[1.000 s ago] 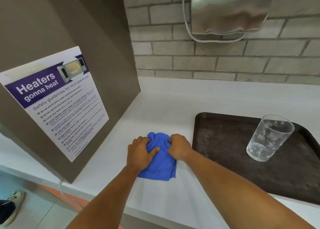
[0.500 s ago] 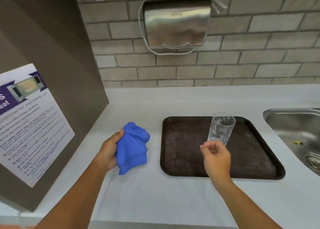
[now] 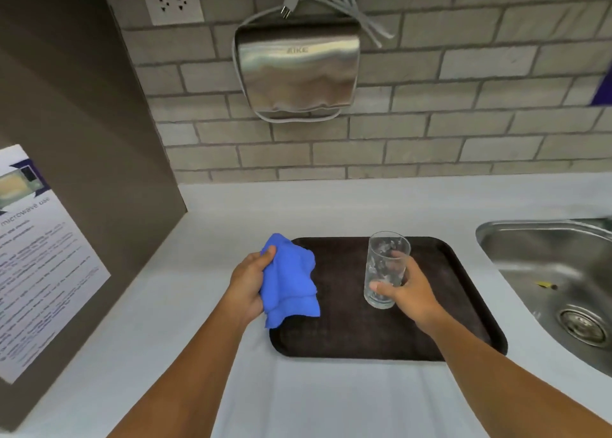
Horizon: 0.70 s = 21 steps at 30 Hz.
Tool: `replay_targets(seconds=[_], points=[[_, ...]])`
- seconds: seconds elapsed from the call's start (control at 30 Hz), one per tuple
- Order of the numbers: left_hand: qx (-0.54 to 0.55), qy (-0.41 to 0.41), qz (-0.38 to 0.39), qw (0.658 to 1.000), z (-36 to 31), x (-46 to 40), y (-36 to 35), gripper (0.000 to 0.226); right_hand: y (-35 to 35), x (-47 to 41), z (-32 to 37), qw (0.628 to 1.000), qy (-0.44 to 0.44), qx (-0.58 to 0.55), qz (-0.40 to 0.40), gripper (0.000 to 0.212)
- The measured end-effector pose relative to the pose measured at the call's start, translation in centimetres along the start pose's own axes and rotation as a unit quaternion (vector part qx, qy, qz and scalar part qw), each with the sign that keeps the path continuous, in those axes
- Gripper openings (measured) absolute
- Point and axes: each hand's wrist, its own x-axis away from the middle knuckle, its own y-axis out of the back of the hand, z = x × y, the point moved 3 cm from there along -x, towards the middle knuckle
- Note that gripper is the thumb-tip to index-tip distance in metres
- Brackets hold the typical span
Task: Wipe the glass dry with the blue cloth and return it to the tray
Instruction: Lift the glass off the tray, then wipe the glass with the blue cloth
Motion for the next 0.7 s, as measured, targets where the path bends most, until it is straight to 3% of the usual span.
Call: replay_targets(seconds=[0.23, 0.43, 0.53, 0.7], points=[[-0.02, -0.016, -0.003, 1.0, 2.9, -0.8, -3.7, 0.054, 0.8, -1.9, -0.6, 0.996, -0.019, -0.083, 0.034, 0.053], [-0.019, -0.099, 0.031, 0.994, 0.6, 0.2, -9.7, 0.049, -0.2, -3.3, 2.0, 0.956, -0.067, -0.26, 0.121, 0.042], [-0.034, -0.151, 0.054, 0.986, -1.3, 1.3, -13.3, 0.046, -1.0, -3.2, 4.1, 0.935, -0.062, -0.31, 0.163, 0.054], [-0.156, -0.266, 0.015, 0.951, -2.5, 1.2, -16.7, 0.024, -1.2, -2.7, 7.7, 0.913, -0.076, -0.362, 0.171, 0.064]])
